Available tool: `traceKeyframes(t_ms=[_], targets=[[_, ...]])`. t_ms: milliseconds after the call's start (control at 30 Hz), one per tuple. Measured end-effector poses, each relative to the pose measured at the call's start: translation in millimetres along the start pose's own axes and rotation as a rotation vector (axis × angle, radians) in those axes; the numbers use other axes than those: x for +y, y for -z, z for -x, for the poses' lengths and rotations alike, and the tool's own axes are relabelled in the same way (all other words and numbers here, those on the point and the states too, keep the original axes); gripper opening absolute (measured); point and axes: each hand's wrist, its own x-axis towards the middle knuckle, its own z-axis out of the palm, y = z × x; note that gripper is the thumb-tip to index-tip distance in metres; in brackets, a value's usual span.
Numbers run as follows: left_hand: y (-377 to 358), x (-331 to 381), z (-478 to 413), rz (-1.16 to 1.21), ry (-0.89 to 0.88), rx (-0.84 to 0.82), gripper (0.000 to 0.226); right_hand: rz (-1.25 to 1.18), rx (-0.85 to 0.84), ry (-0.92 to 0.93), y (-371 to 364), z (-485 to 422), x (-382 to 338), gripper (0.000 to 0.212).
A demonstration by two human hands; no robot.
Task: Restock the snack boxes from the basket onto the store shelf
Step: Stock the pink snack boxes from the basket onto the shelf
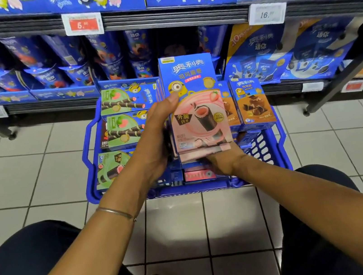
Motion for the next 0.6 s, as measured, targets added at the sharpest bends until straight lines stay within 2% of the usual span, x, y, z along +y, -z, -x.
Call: traceKeyframes(t_ms=[100, 167, 267, 367, 400, 533, 600], targets=[[5, 5, -1, -0.006, -0.028, -0.023, 0.071, -0.150, 0.267, -0.095, 9, 20, 4, 0.033], [7, 10, 1, -0.002, -0.043, -0.040, 0.075, -0.450, 0.540, -0.142, 9, 37, 7, 0.025], [10, 15, 5, 0.051, -0.044, -0.022, 0.081, -0.837, 0.780, -0.155, 12, 58, -1, 0.029], [14, 19, 7, 0.189, -0.088, -0.029, 0.052, -1.302, 0.846, -0.191, 23, 72, -13, 0.029], [14, 22, 8, 0.241, -0.107, -0.033, 0.046, -1.390, 0.860, -0.221, 27, 74, -14, 0.027], [10, 43, 13, 0.290, -0.127, 0.004, 0.061, -1.585, 0.900, -0.377, 55, 79, -7, 0.019], [11, 54, 14, 0.271, -0.132, 0.016, 0.053, -1.726, 0.911, -0.438, 75, 81, 1, 0.017]])
